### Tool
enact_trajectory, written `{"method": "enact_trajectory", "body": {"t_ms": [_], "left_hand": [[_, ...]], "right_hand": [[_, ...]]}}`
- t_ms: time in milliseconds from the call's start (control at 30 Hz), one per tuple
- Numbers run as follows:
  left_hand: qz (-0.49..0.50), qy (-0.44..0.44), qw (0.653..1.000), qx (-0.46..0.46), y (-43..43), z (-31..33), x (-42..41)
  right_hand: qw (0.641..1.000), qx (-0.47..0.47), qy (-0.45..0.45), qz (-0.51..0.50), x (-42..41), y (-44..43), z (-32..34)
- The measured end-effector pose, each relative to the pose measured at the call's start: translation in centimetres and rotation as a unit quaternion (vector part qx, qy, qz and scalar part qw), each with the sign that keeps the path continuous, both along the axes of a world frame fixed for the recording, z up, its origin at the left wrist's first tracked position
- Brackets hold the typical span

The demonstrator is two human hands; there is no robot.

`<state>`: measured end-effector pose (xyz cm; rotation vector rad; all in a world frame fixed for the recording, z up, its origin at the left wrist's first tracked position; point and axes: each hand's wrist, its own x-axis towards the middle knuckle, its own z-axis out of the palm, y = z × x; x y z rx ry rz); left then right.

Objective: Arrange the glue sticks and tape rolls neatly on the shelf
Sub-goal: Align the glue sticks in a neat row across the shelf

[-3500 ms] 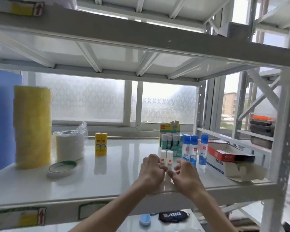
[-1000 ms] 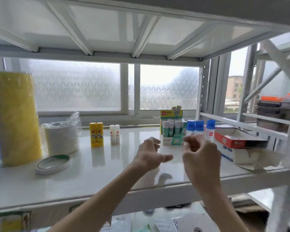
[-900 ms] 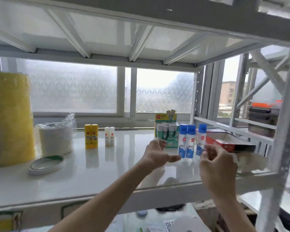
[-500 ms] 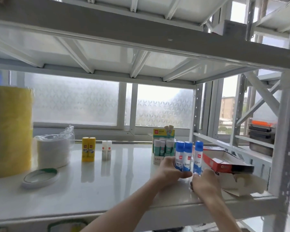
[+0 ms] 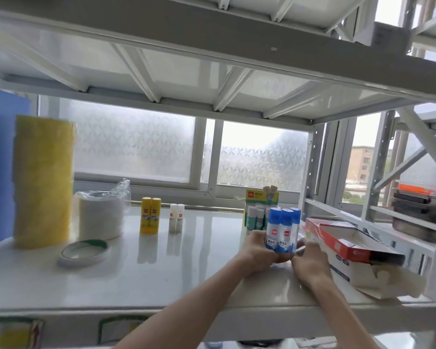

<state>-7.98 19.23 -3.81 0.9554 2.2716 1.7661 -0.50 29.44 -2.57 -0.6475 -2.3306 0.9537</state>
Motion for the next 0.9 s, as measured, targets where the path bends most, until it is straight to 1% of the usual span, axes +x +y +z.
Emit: {"method": "enact_trajectory", "body": {"t_ms": [133, 233, 333, 433, 600, 767, 900], "left_hand": [[0.039, 0.032, 0.999, -0.013, -3.1, -0.1, -1.0], [0.095, 0.043, 0.993, -0.046, -6.6, -0.1, -2.8], [0.168, 0.012, 0.984, -0.049, -9.9, -0.4, -5.2], [0.213, -0.021, 0.976, -0.038, -11.6, -0.5, -6.9], [0.228, -0.017, 0.973, -0.028, -11.0, -0.3, -8.6], [0.239, -0.03, 0.97, -0.021, -9.7, -0.1, -10.8], [0.235, -0.041, 0.971, -0.006, -8.8, -0.1, -12.6]], "right_hand": [[0.998, 0.025, 0.001, 0.058, -1.2, -2.0, -0.3], [0.994, 0.036, 0.001, 0.107, -3.1, -4.5, -0.6], [0.99, 0.048, -0.001, 0.135, -5.4, -7.4, -0.7], [0.989, 0.046, -0.004, 0.142, -7.5, -9.3, -0.5], [0.991, 0.035, 0.0, 0.126, -10.2, -10.6, -0.6], [0.994, -0.01, 0.001, 0.107, -12.8, -10.5, -0.5], [0.992, -0.062, -0.001, 0.111, -14.8, -10.0, -0.3]]}}
